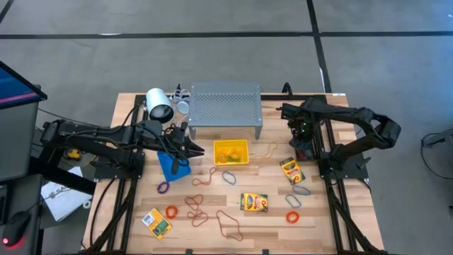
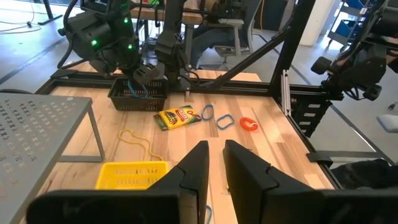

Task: Pick & Place Office Desk Supplies
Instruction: Put the blue rubber band into the black bin, then put the crayon box into the blue bin

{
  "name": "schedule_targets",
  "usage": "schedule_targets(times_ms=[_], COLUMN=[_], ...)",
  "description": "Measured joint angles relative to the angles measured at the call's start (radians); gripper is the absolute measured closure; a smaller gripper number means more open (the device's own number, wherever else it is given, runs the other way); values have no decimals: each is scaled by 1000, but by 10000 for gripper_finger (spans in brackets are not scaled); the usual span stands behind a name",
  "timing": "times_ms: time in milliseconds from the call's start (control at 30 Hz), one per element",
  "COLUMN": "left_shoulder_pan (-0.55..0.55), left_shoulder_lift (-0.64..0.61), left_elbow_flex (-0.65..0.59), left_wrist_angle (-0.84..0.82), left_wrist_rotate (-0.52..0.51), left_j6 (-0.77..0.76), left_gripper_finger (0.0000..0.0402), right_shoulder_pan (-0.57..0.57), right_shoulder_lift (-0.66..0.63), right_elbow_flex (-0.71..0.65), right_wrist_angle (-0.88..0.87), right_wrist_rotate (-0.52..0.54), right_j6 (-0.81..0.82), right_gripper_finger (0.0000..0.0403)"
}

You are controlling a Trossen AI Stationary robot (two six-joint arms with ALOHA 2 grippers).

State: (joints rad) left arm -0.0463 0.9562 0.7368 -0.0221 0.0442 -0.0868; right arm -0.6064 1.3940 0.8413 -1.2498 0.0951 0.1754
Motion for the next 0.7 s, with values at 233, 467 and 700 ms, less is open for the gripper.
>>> schedule_targets(times_ms=[233,467,700], left_shoulder_pan=[0,0,0], left_shoulder_lift=[0,0,0], left_elbow_flex=[0,0,0], left_wrist_angle=[0,-1,-5], left_wrist_rotate=[0,1,4], left_j6=[0,0,0], left_gripper_finger=[353,353,353], right_shoulder_pan=[-25,-38,-23], right_shoulder_lift=[0,1,-44], right_elbow_flex=[0,0,0], right_wrist_angle=[-50,-53,-43], right_wrist_rotate=[-58,-69,-61], right_j6=[-3,9,34], right_gripper_finger=[321,217,225])
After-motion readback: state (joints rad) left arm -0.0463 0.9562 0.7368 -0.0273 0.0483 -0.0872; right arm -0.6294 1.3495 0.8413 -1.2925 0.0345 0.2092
